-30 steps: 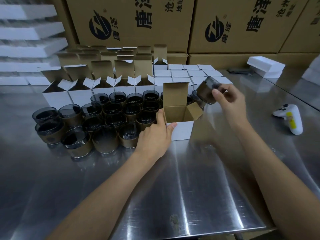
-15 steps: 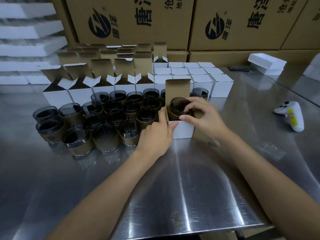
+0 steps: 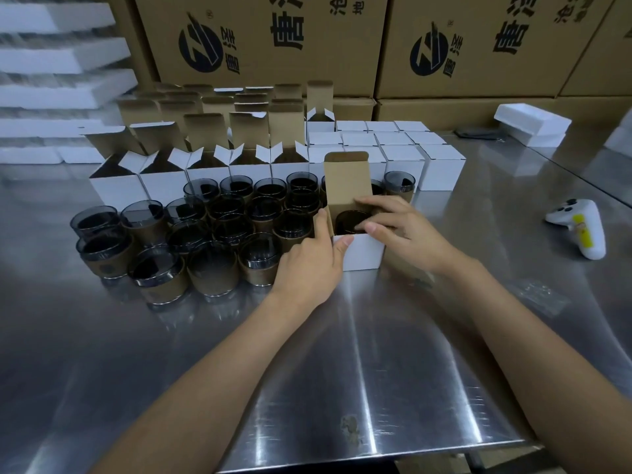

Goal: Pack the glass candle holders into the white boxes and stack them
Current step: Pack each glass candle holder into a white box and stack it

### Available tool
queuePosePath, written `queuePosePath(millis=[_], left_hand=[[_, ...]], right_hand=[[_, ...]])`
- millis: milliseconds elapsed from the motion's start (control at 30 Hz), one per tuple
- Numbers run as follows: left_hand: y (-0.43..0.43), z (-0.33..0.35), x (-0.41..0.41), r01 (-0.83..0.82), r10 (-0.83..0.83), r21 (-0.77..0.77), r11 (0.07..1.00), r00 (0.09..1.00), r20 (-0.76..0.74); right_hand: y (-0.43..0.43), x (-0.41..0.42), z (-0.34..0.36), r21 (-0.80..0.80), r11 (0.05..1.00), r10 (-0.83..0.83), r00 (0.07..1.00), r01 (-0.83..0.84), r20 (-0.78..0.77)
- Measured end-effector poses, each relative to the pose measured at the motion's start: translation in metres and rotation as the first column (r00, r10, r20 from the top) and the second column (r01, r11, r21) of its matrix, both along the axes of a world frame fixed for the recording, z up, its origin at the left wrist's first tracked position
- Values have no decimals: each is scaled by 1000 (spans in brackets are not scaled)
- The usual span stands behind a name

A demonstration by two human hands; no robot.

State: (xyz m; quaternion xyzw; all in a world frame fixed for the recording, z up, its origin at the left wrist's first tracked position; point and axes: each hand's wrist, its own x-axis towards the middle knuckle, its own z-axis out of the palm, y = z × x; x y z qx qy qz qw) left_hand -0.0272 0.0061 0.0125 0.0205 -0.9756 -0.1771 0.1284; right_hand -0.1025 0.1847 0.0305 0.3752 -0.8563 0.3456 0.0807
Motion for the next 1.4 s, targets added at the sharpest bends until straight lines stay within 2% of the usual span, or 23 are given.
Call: queuePosePath(millis=[67,133,200,267,400,533,633,700,733,833,967,1033,1133,1267,1400], left_hand=[[0,-1,0,-3,3,10,1000,1000,-7],[-1,0,0,13,-12,61,998,1000,-20],[-2,1,1,58,-50,164,985,997,-50],[-2,2,2,95,-79,222,970,994,-79],[-2,1,1,123,-94,305,944,989,-110],[-2,-1,1,122,-79,385,915,989,-126],[1,-4,1,112,-52,450,886,988,-145],[3,-7,0,109,-27,528,842,987,-161],[3,-9,-1,104,-12,570,815,987,-163],[4,-16,-5,103,18,665,740,985,-172],[5,-20,-10,127,26,723,679,980,-197],[3,-19,-10,209,-19,681,701,961,-275],[0,-14,-7,275,-97,481,833,927,-362],[-3,-10,-7,214,-90,382,899,944,-317],[-3,-7,-6,191,-91,328,925,951,-296]], right_hand=[[-1,-1,-2,-299,953,-1,986,52,167],[-6,-2,-3,-625,751,42,929,213,367],[-13,-3,-7,-759,539,157,843,364,515],[-17,-4,-11,-771,469,280,756,430,592],[-17,-5,-15,-790,443,436,668,424,603],[-18,-6,-18,-776,475,427,662,416,616],[-21,-5,-21,-714,597,324,704,366,632],[-24,-4,-25,-631,701,202,756,332,623],[-26,-4,-27,-607,723,165,772,329,614],[-29,-4,-27,-613,707,148,774,352,615],[-30,-3,-26,-657,655,210,745,373,634],[-31,-2,-25,-671,645,231,744,365,627],[-31,0,-23,-673,654,249,742,345,622],[-29,1,-21,-693,666,283,764,278,579],[-31,2,-19,-709,644,277,776,288,567]])
